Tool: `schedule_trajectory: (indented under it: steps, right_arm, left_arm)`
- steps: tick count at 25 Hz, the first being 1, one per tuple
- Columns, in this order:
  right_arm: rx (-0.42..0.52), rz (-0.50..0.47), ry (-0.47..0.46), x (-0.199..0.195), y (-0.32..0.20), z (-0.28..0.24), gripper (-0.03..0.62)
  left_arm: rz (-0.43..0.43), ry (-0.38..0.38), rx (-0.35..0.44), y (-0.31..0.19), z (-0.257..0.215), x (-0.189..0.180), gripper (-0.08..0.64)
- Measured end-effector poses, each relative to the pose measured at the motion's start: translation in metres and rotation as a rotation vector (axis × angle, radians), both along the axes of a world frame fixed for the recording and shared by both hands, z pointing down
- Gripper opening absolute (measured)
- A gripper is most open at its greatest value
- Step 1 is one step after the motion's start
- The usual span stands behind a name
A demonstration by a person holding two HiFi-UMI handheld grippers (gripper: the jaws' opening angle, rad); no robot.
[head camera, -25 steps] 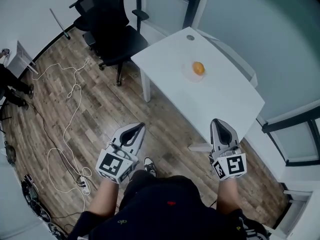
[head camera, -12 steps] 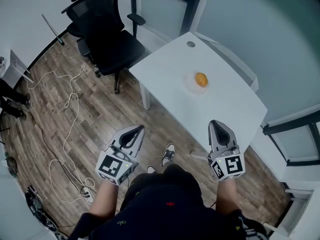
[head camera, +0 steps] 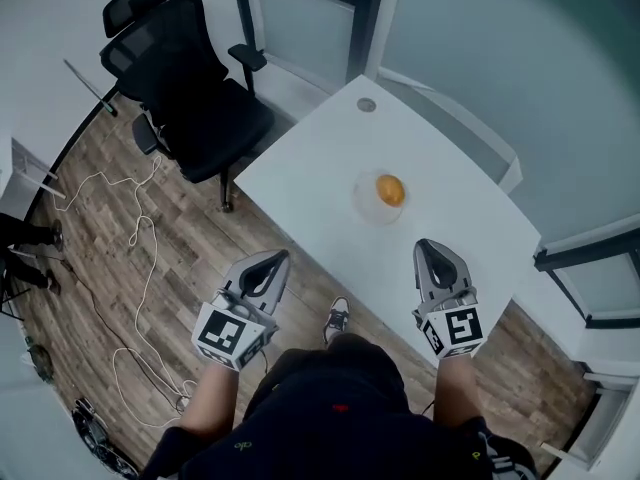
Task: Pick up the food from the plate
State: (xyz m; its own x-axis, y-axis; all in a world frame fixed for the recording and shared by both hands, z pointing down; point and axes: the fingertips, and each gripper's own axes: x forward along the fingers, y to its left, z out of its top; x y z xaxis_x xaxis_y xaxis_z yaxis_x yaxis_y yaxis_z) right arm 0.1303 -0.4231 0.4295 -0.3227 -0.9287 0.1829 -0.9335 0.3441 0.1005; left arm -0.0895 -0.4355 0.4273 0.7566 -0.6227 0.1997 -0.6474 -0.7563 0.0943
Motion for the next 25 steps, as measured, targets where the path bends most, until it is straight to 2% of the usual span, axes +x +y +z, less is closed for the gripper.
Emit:
schedule_trajectory:
  steps: [5, 10, 17, 21, 22, 24, 25]
  right_arm:
    - [-0.047, 0.023, -0.017, 0.043, -0.051, 0.016, 0.026]
    - [-0.06, 0.079, -0.061, 0.076, -0.078, 0.028, 0.026]
    - [-0.086, 0.183, -0.08, 0.097, -0.093, 0.041, 0.026]
    - [-0.126, 0.243, -0.04, 0.096, -0.109, 0.053, 0.032]
    - [-0.147, 0.247, -0.025, 0.092, -0.115, 0.058, 0.05]
    - [-0.206, 0.227, 0.005, 0.08, -0.129, 0.074, 0.16]
    - [-0.24, 0.212, 0.024, 0.074, -0.136, 0.083, 0.184]
  left_arm:
    - [0.045, -0.012, -0.025, -0.059, 0.0, 0.054, 0.023]
    - [0.098, -0.037, -0.038, -0.093, 0.01, 0.088, 0.023]
    - [0.209, -0.045, -0.073, -0.131, 0.022, 0.115, 0.023]
    - [0.3, -0.032, -0.081, -0.157, 0.035, 0.121, 0.023]
    - [0.318, -0.032, -0.096, -0.164, 0.038, 0.121, 0.023]
    - [0.344, -0.03, -0.123, -0.179, 0.043, 0.119, 0.023]
    - [0.353, -0.026, -0.132, -0.186, 0.046, 0.117, 0.023]
